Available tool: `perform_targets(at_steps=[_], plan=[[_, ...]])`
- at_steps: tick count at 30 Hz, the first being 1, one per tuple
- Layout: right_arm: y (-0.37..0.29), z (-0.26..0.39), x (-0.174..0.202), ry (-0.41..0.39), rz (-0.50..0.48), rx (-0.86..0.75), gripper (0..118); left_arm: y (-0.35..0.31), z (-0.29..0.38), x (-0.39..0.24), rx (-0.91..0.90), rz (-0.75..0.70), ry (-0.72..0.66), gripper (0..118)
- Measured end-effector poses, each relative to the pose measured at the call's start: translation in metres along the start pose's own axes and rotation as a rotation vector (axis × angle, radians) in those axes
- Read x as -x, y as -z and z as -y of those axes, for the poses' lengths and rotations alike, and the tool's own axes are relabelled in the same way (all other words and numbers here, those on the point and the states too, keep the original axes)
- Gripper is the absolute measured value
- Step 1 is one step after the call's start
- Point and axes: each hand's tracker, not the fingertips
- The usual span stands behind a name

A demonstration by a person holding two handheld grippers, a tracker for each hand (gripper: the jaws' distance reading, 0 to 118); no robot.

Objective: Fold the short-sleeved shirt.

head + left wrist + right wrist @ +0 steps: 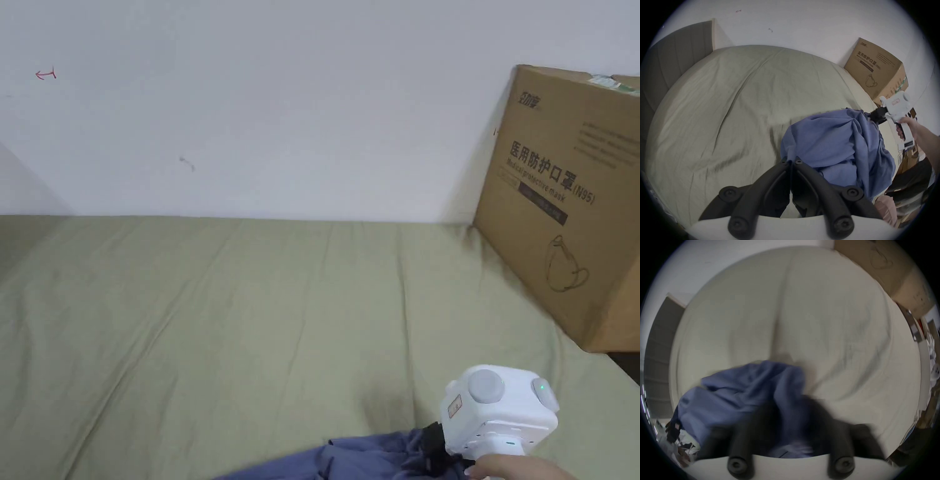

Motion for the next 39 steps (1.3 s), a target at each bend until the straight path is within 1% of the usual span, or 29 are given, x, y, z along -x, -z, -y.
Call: perform_targets(at_steps=[1,2,4,6,8,10,13,15,16,18,19,21,25,29,31,33,39], plan=[[-0.01,0.006,0.003,-0.005,-0.009,-0.018,3,-0.003,0.001,0.0,-0.011,0.001,-0.014,0],[-0.021,0.013,0.005,-0.016,0.012,-0.061,3,-0.008,0.001,-0.001,-0.017,0.002,-0.023,0],[-0.054,0.024,0.006,-0.053,-0.074,-0.111,3,-0.025,-0.002,-0.003,-0.052,0.011,-0.026,0],[-0.093,0.036,0.006,-0.056,-0.122,-0.189,3,-0.05,-0.012,-0.006,-0.126,0.013,-0.008,0],[-0.141,0.041,0.004,-0.053,-0.154,-0.268,3,-0.078,-0.028,-0.009,-0.181,0.006,0.02,0],[-0.19,0.051,-0.002,-0.04,-0.158,-0.354,3,-0.112,-0.05,-0.013,-0.247,-0.006,0.041,0],[-0.263,0.056,-0.011,-0.016,-0.19,-0.448,3,-0.162,-0.084,-0.017,-0.326,0.032,0.034,0],[-0.308,0.058,-0.013,-0.024,-0.158,-0.53,3,-0.195,-0.105,-0.026,-0.374,0.043,0.036,0],[-0.329,0.06,-0.014,-0.034,-0.156,-0.555,3,-0.211,-0.114,-0.029,-0.41,0.048,0.041,0],[-0.366,0.064,-0.016,-0.029,-0.155,-0.615,3,-0.241,-0.133,-0.035,-0.47,0.037,0.063,0],[-0.387,0.068,-0.011,-0.026,-0.143,-0.647,3,-0.256,-0.143,-0.039,-0.503,0.021,0.082,0],[-0.416,0.07,-0.01,-0.028,-0.13,-0.692,3,-0.279,-0.161,-0.045,-0.528,0.016,0.102,0],[-0.465,0.061,-0.002,-0.042,-0.098,-0.774,3,-0.316,-0.202,-0.051,-0.582,0.009,0.099,0],[-0.499,0.038,0.003,-0.018,-0.077,-0.835,3,-0.338,-0.238,-0.055,-0.634,-0.002,0.108,0],[-0.511,0.02,0.004,0.001,-0.066,-0.872,3,-0.341,-0.258,-0.056,-0.651,-0.028,0.127,0],[-0.519,0.002,0.008,0.018,-0.063,-0.893,3,-0.339,-0.278,-0.054,-0.653,-0.042,0.117,0],[-0.518,-0.062,0.024,0.01,-0.014,-0.95,3,-0.306,-0.33,-0.047,-0.664,-0.081,0.079,0]])
